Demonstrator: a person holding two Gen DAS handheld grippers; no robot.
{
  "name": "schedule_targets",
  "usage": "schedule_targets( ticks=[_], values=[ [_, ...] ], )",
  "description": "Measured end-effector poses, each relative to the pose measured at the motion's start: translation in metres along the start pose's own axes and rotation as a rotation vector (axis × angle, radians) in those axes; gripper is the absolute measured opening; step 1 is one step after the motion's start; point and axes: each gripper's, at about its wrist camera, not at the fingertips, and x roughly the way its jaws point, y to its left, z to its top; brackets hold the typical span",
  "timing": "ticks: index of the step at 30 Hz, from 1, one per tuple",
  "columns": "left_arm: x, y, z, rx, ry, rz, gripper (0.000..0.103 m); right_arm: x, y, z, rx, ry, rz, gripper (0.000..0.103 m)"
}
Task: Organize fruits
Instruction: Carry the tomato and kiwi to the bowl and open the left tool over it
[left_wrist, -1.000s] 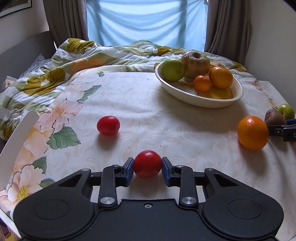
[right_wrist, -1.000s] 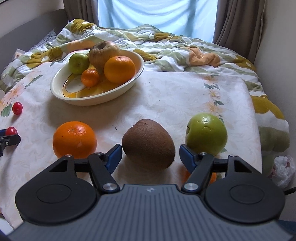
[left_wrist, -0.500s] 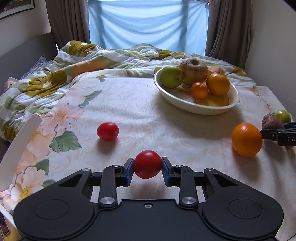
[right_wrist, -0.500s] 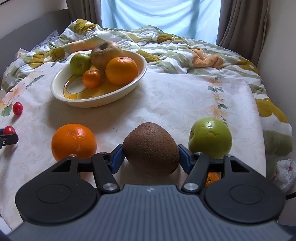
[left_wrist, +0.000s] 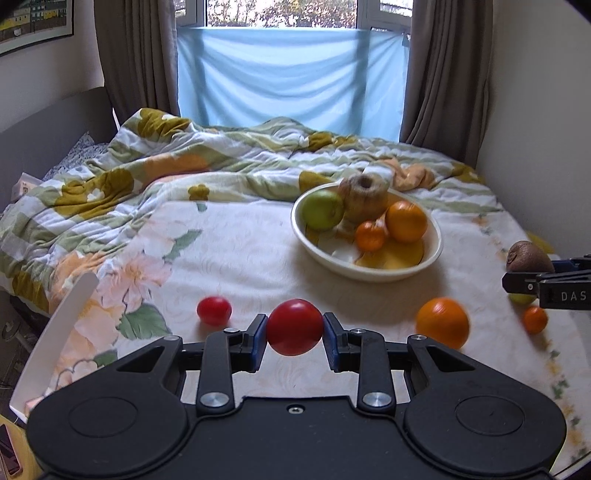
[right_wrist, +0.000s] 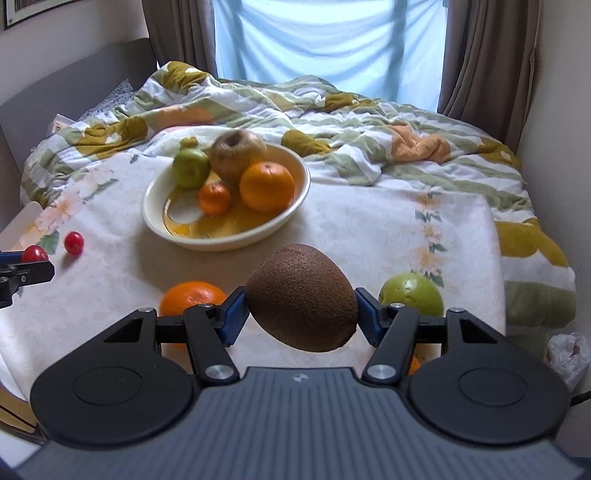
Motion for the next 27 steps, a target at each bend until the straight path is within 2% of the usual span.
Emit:
schedule_targets(
  ticks=[6,12,20,27],
  values=[
    [-0.008,-0.003,0.025,0.010,-0.033,-0.024,0.035,-0.023,0.006,0.017,-0.001,-0.027,-0.001,0.077],
    [-0.001,-0.002,0.053,0.040,-0.058,-0.055,0.035,-0.034,0.014,0.035,0.012,-0.049,0.008,0.076],
    [0.035,0.002,0.089,0.111,-0.048,-0.117,0.035,-0.026,0.030,0.058,0.050,-0.059,-0.013,0.077],
    [0.084,0.001,0.105,0.191,0.009,-0.181,0.035,-0.006,0.036,0.073,0.116,-0.045,-0.060,0.077]
  ],
)
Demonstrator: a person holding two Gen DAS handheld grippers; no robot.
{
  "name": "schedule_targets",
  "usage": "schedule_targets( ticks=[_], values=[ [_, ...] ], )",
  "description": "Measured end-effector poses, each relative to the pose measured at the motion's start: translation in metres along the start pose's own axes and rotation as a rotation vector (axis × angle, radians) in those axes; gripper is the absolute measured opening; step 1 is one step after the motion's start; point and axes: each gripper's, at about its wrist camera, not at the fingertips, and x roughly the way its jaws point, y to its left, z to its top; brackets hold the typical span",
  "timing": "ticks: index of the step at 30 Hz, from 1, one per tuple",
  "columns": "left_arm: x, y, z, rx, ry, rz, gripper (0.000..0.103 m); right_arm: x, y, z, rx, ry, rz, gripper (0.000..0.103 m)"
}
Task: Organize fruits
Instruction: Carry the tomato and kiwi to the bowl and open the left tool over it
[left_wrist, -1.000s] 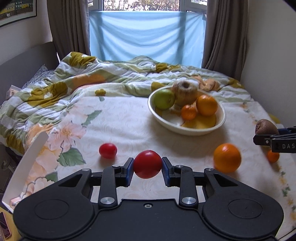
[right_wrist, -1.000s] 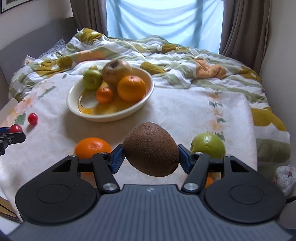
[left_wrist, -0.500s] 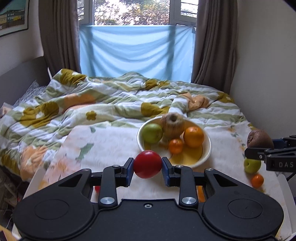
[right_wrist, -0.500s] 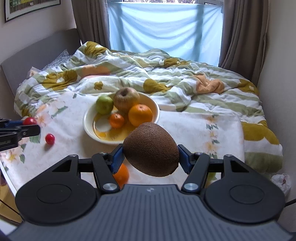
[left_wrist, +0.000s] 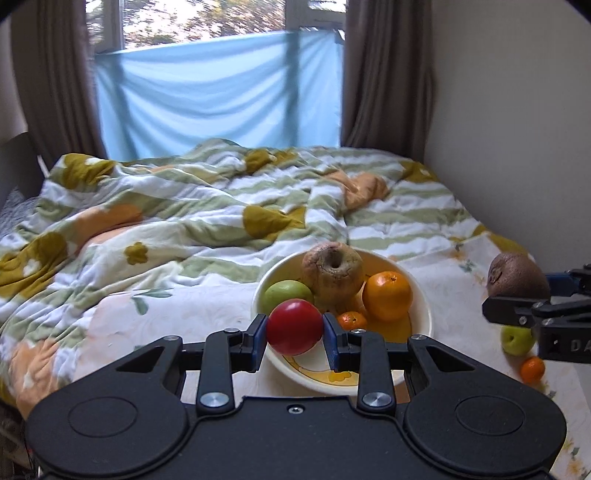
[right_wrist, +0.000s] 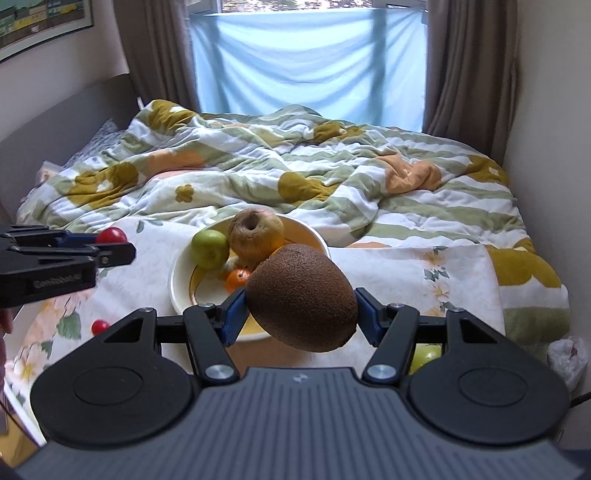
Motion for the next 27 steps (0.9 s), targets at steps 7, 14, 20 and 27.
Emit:
schedule_targets(
  ticks=[7,14,20,27],
  values=[
    [0.050,0.006,0.002,0.067,0.097,-0.081,0.035,0.021,0.002,0.004,0.072,0.024,-0.074,0.077],
    [0.086,0.007,-0.004,0.118,0.189,-0.148,0.035,0.033,-0.001,0.001,0.142,0.046,-0.142,0.077],
    [0.096,0.006,-0.007,0.158,0.217,-0.194,0.039,0.037,0.001,-0.001,0.182,0.057,-0.195,0.077],
    [0.079,0.012,-0.002,0.185,0.159,-0.224,0.091,0.033,0.002,0.000,0.203,0.045,-0.235,0.077]
  ],
)
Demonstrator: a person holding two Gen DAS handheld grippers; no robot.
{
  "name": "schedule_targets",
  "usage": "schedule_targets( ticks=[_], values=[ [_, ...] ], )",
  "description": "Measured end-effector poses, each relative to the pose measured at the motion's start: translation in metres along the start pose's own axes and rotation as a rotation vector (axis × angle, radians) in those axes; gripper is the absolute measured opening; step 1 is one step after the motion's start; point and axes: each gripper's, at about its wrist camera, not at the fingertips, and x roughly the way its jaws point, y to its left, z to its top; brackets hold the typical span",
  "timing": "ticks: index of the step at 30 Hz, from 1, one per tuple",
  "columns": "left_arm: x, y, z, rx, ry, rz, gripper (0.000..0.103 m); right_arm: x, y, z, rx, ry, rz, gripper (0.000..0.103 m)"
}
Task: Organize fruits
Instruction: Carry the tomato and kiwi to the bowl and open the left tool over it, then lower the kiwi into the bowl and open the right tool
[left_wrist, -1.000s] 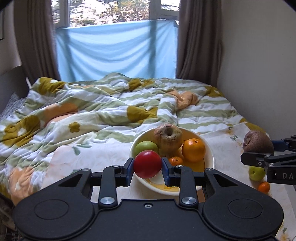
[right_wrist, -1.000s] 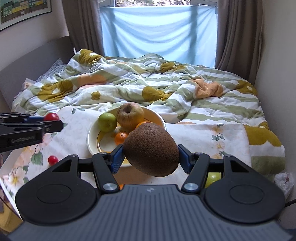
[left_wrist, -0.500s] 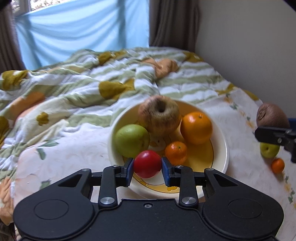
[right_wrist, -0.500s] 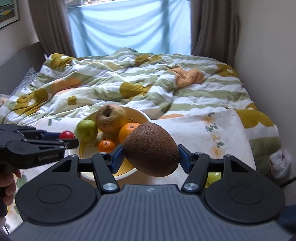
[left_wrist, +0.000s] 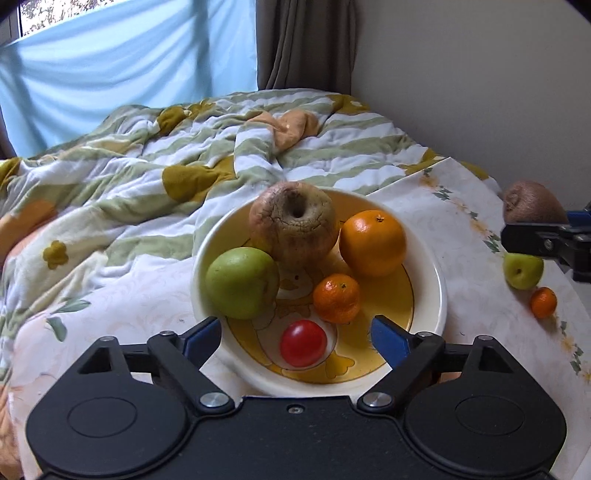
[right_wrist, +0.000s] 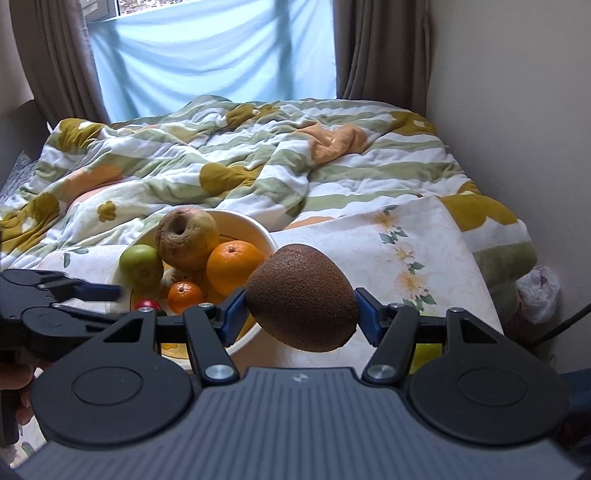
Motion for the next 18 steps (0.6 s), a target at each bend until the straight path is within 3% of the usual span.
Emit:
schedule_targets(
  ticks=[4,7,10,18],
  values=[
    [-0.021,0.005,-0.002,-0.041,-0.031,0.014,0.093,-0.003,0.002,0.004,-0.021,-0.011,0.018,0.077],
    [-0.040,0.007,-0.006,-0.076,-0.076,0.067,0.100,-0.003,0.007,0.007,-0.070,-0.011,0.046,0.077],
    [-0.056,0.008,-0.010,-0.100,-0.106,0.137,0.101,0.003,0.011,0.009,-0.112,0.005,0.086,0.077],
    [-0.078,0.012,-0.023,-0.181,-0.135,0.224,0.102,0.033,0.034,0.011,-0.264,0.114,0.198,0.077]
  ],
)
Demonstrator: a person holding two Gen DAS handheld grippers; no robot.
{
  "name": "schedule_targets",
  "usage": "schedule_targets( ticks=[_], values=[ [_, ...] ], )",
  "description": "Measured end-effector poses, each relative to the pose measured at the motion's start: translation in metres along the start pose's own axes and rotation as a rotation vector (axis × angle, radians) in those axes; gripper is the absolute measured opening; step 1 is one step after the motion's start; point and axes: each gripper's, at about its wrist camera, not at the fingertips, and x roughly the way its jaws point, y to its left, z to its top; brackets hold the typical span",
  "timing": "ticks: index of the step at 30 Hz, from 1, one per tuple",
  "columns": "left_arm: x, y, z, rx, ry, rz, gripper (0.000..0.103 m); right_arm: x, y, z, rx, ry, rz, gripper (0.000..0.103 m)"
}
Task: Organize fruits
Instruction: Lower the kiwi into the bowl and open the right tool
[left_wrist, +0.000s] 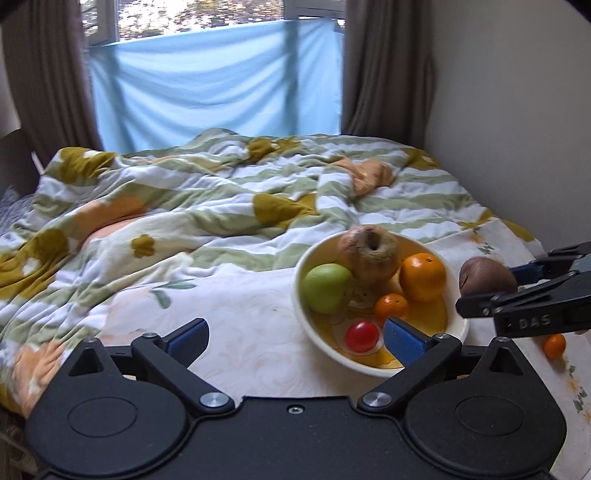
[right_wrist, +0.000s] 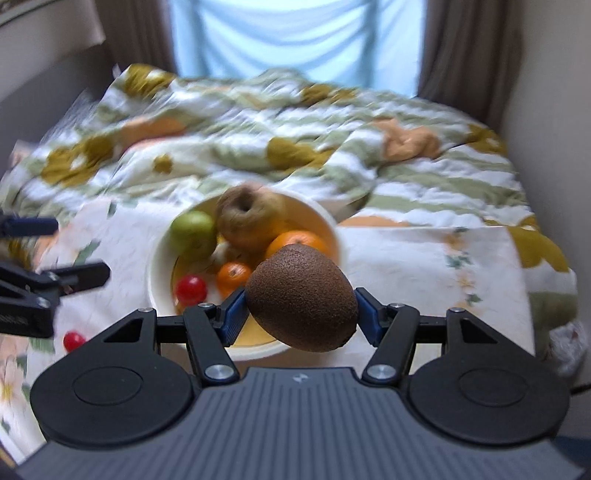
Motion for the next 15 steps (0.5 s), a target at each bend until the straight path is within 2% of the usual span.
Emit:
schedule_targets(
  ticks=[10,15],
  values=[
    [-0.007,0.012,-0.013,-0.097,0.023,0.096,0.102,0.040,0.009,0.001,-0.096,0.086,0.064,0.077],
    [-0.007,0.016,-0.016,-0.137,0.031,0.112,0.102,0.054,0.013,0.000,-0.130,0.113,0.048,0.077]
  ],
)
